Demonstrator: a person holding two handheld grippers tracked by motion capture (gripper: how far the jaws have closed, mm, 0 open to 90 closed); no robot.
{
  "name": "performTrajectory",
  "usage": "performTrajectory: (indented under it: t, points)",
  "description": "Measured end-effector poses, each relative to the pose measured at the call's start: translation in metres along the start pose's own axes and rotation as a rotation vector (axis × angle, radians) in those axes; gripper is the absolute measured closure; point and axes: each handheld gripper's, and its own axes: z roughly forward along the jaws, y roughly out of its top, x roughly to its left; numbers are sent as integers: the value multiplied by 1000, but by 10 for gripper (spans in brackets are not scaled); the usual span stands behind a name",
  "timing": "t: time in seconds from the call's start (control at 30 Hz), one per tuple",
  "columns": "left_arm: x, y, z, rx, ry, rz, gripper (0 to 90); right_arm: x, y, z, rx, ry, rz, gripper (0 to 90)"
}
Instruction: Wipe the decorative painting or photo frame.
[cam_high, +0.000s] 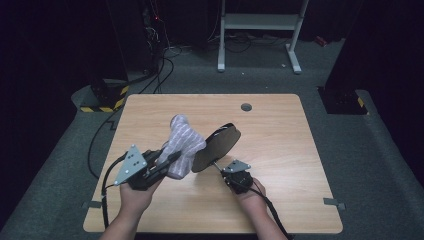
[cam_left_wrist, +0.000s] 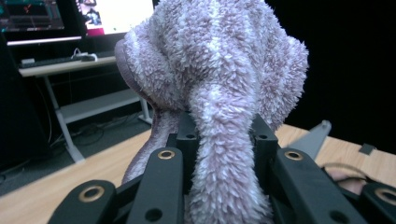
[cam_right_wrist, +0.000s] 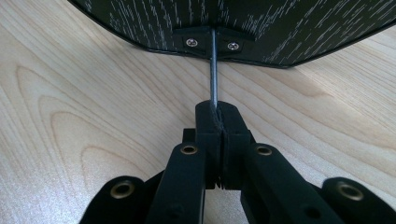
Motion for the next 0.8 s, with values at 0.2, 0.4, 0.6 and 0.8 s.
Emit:
performTrajectory:
  t: [0.2, 0.4, 0.6, 0.8]
  points:
    - [-8, 27, 42, 17, -34, 42, 721, 0, 0, 0, 2, 0, 2, 885]
    - [-22, 52, 77, 52, -74, 68, 723, 0, 0, 0, 3, 2, 7, 885]
    - [-24, 54, 104, 160, -62, 99, 738, 1, 0, 0, 2, 1, 7, 885]
    - [-17, 35, 85, 119, -59, 63, 747, 0, 0, 0, 2, 6, 9, 886]
